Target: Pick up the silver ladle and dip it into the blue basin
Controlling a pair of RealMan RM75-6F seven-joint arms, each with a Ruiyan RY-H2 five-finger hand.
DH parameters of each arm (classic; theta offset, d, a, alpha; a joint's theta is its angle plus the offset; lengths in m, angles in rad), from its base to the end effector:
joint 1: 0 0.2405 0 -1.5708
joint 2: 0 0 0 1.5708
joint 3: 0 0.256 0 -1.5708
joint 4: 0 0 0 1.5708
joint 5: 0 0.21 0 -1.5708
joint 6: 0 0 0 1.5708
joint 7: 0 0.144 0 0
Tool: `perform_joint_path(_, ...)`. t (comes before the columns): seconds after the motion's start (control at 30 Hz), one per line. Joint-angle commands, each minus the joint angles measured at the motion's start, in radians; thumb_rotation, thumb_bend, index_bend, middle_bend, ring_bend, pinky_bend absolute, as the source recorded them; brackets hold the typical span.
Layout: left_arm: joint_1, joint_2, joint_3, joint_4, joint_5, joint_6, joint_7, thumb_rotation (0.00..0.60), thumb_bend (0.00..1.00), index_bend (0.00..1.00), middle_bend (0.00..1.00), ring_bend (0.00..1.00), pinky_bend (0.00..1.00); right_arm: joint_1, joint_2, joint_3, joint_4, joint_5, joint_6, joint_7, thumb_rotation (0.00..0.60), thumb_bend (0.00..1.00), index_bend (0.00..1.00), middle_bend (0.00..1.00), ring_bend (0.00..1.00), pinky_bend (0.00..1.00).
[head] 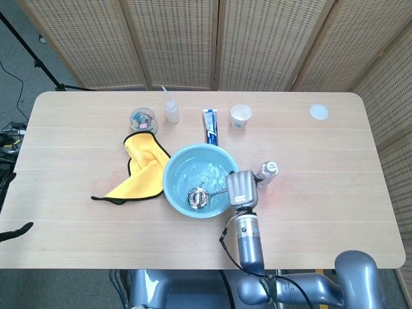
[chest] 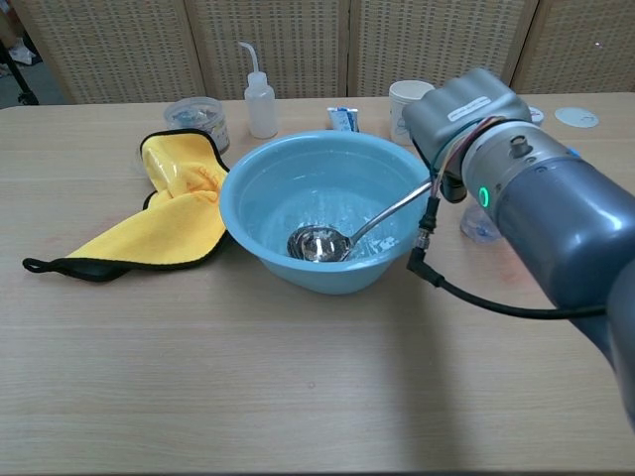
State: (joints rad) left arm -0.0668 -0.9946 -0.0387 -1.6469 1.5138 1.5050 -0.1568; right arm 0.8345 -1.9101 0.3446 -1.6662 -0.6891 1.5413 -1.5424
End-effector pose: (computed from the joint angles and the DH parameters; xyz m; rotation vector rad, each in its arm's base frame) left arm -0.3131 0.1731 0.1961 -1.3534 -0.9500 -0.9605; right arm -0.0592 -0.3062 -0.0442 1.6499 -0.5217 0.3906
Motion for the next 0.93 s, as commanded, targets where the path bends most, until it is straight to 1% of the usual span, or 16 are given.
perform_joint_path(0.03, 0.001, 0.0, 0.0, 0.0, 0.001, 0.002, -0.001, 0.6, 0.0, 0.0, 0.0, 0.0, 0.0, 0.008, 0.008, 0.03, -0.027, 0.028, 0.011, 0.004, 0.6, 1.0, 0.79, 0.91, 0.83, 1.0)
perform_joint_path(0.17, 0.003, 0.001, 0.002, 0.001, 0.002, 0.004, -0.006, 0.6, 0.0, 0.0, 0.0, 0.0, 0.0, 0.031, 0.012, 0.071, -0.046, 0.06, 0.03, -0.001, 0.6, 1.0, 0.79, 0.91, 0.83, 1.0)
perform_joint_path(0.2, 0.003, 0.002, 0.001, 0.002, 0.0, 0.003, -0.008, 0.6, 0.0, 0.0, 0.0, 0.0, 0.0, 0.037, 0.011, 0.1, -0.054, 0.072, 0.037, 0.009, 0.6, 1.0, 0.79, 0.91, 0.83, 1.0)
perform_joint_path(0.3, 0.005, 0.003, 0.0, 0.002, -0.001, 0.006, -0.012, 0.6, 0.0, 0.0, 0.0, 0.0, 0.0, 0.051, 0.014, 0.137, -0.063, 0.106, 0.043, 0.014, 0.6, 1.0, 0.79, 0.91, 0.83, 1.0)
perform_joint_path(0.33, 0.006, 0.003, 0.0, 0.003, -0.001, 0.007, -0.012, 0.6, 0.0, 0.0, 0.0, 0.0, 0.0, 0.056, 0.015, 0.157, -0.065, 0.12, 0.047, 0.026, 0.6, 1.0, 0.79, 0.91, 0.83, 1.0)
perform_joint_path(0.43, 0.005, 0.003, 0.0, 0.005, -0.003, 0.005, -0.014, 0.6, 0.0, 0.0, 0.0, 0.0, 0.0, 0.066, 0.022, 0.18, -0.069, 0.149, 0.055, 0.041, 0.6, 1.0, 0.79, 0.91, 0.83, 1.0)
perform_joint_path(0.53, 0.005, 0.003, 0.0, 0.005, -0.003, 0.004, -0.013, 0.6, 0.0, 0.0, 0.0, 0.0, 0.0, 0.075, 0.029, 0.194, -0.074, 0.168, 0.06, 0.057, 0.6, 1.0, 0.79, 0.91, 0.83, 1.0)
perform_joint_path(0.77, 0.003, 0.002, -0.001, 0.005, -0.006, -0.001, -0.012, 0.6, 0.0, 0.0, 0.0, 0.0, 0.0, 0.098, 0.043, 0.208, -0.083, 0.185, 0.068, 0.081, 0.6, 1.0, 0.79, 0.91, 0.83, 1.0)
perform_joint_path(0.93, 0.002, 0.003, -0.001, 0.005, -0.006, -0.001, -0.013, 0.6, 0.0, 0.0, 0.0, 0.0, 0.0, 0.114, 0.047, 0.206, -0.084, 0.2, 0.08, 0.088, 0.6, 1.0, 0.79, 0.92, 0.83, 1.0)
